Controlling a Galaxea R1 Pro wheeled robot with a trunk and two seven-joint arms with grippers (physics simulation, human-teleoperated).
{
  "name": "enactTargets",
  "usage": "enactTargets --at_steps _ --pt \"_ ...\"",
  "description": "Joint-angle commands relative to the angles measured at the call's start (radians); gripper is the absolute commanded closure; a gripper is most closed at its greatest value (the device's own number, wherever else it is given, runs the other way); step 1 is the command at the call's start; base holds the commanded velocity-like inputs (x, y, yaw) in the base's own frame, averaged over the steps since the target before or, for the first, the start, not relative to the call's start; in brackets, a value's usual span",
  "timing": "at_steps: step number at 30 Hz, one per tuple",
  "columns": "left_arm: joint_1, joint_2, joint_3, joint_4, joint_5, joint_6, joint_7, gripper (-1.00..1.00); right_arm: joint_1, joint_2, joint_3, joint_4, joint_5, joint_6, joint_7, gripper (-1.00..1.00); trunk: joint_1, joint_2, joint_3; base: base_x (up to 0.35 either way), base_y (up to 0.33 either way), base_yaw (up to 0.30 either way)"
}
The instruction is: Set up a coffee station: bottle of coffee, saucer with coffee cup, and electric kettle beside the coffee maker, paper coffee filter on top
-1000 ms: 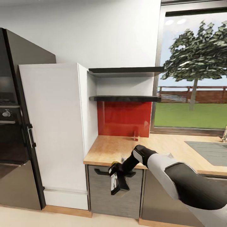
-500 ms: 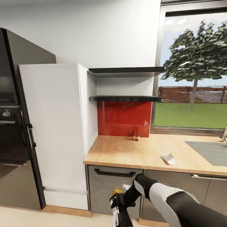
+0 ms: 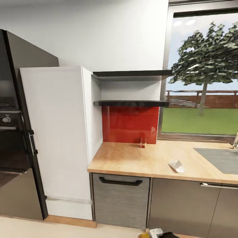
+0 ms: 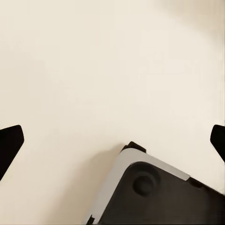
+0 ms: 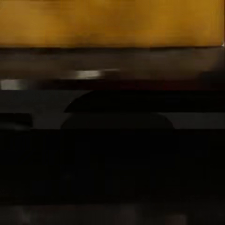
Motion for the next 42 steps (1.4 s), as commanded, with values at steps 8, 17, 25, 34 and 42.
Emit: enactTargets --at_steps 8,17,25,34,42 --pt "0.001 -0.019 -0.008 -0.053 0.011 -0.003 -0.004 -1.0 0.102 -0.18 -0.001 0.002 -0.015 -0.246 -0.01 1.0 0.0 0.0 0.0 0.0 0.0 0.0" --pt "0.001 -0.017 -0.003 -0.059 0.028 -0.051 -0.013 -1.0 0.158 -0.256 -0.001 0.002 -0.015 -0.387 -0.023 1.0 0.0 0.0 0.0 0.0 0.0 0.0" --pt "0.001 -0.016 -0.001 -0.051 0.033 -0.085 -0.017 -1.0 0.2 -0.226 -0.001 0.002 -0.015 -0.433 -0.14 1.0 0.0 0.0 0.0 0.0 0.0 0.0" --pt "0.001 -0.013 -0.001 -0.051 0.033 -0.081 -0.007 -1.0 0.201 -0.225 -0.001 0.002 -0.015 -0.429 -0.149 1.0 0.0 0.0 -0.001 0.0 0.0 0.0" --pt "0.001 -0.011 -0.002 -0.052 0.052 -0.086 -0.006 -1.0 0.201 -0.228 -0.001 0.002 -0.016 -0.431 -0.157 1.0 0.0 0.0 -0.011 0.0 0.0 0.0"
